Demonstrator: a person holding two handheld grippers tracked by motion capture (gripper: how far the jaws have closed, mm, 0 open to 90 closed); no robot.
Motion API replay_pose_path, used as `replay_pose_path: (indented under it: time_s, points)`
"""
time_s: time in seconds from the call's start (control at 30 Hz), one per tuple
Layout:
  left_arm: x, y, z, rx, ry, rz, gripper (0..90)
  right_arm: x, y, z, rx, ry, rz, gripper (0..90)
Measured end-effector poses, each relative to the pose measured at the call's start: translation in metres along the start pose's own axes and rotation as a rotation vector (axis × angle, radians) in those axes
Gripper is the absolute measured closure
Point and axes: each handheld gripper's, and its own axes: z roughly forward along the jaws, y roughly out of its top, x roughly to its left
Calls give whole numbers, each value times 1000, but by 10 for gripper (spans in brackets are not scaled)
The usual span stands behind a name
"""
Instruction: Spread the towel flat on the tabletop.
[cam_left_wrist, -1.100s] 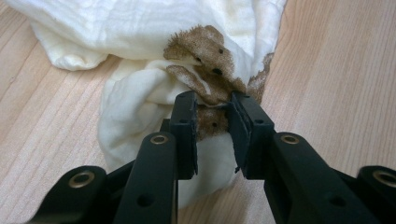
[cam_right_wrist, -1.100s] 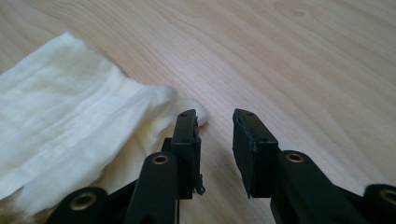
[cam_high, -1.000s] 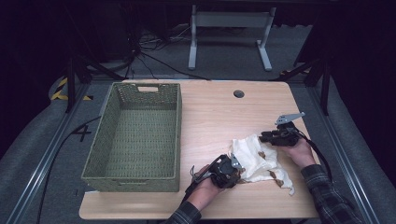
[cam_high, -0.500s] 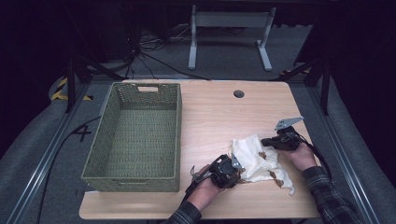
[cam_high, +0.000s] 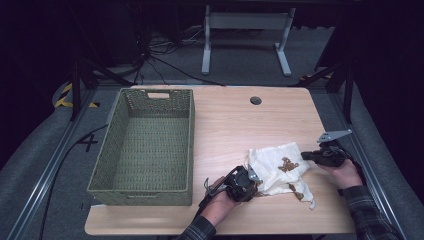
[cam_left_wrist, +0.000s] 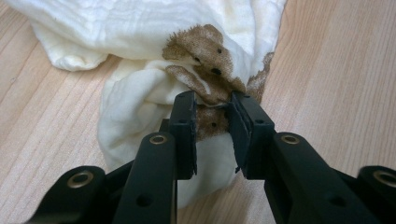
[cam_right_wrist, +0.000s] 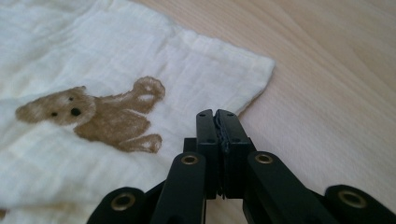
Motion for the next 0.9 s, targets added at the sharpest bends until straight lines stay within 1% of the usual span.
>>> replay_pose_path:
  time_s: [0.07,0.1,0.17,0.2,0.23,0.27,0.3,0.37,0.4,0.43,0.47,0.53,0.57,0.6,0.63,0.67,0.7,0.73,0.77,0.8,0.83,0.9]
  points:
    - [0,0,0,-2,4,1,716,0,-6,-4,8,2,12,886]
    - [0,0,0,2,-2,-4,711,0,-8,-5,10,2,12,886]
    - [0,1,-3,5,17,-10,705,1,-11,-8,26,1,15,883]
    - [0,1,-3,5,17,-10,705,1,-11,-8,26,1,15,883]
    - [0,1,-5,-10,20,-14,705,1,-12,-9,22,1,12,870]
    - [2,2,-11,-30,41,-25,705,2,-11,-12,-2,1,13,807]
    - [4,3,-15,-39,50,-33,704,3,-9,-13,-18,8,7,799]
    - [10,5,-19,-54,80,-63,696,6,-6,-14,-44,18,-4,771]
    - [13,6,-20,-76,99,-88,696,8,-5,-13,-52,24,-8,759]
    - [13,6,-20,-76,99,-88,696,8,-5,-13,-52,24,-8,759]
    - [19,9,-21,-87,113,-109,696,10,-3,-12,-59,35,-11,746]
    - [27,13,-21,-91,137,-134,696,15,-1,-8,-67,46,-29,731]
    - [38,17,-19,-99,144,-172,697,18,1,-6,-64,51,-43,720]
    - [38,17,-19,-99,144,-172,695,20,1,-4,-62,56,-50,716]
    - [47,21,-12,-85,159,-195,694,22,1,-3,-64,55,-61,709]
    - [47,21,-12,-85,159,-195,693,22,1,-3,-64,55,-61,709]
    - [52,23,-8,-81,150,-205,693,23,2,-2,-66,56,-67,709]
    - [56,24,-3,-89,127,-224,692,24,2,-2,-65,56,-71,707]
    - [59,24,4,-89,120,-236,691,25,2,-1,-65,54,-82,704]
    - [61,24,8,-79,102,-236,691,26,2,-1,-64,55,-84,704]
    - [61,24,11,-81,93,-242,692,25,2,-1,-65,54,-88,703]
    - [58,25,17,-67,122,-228,708,25,2,-1,-69,52,-90,703]
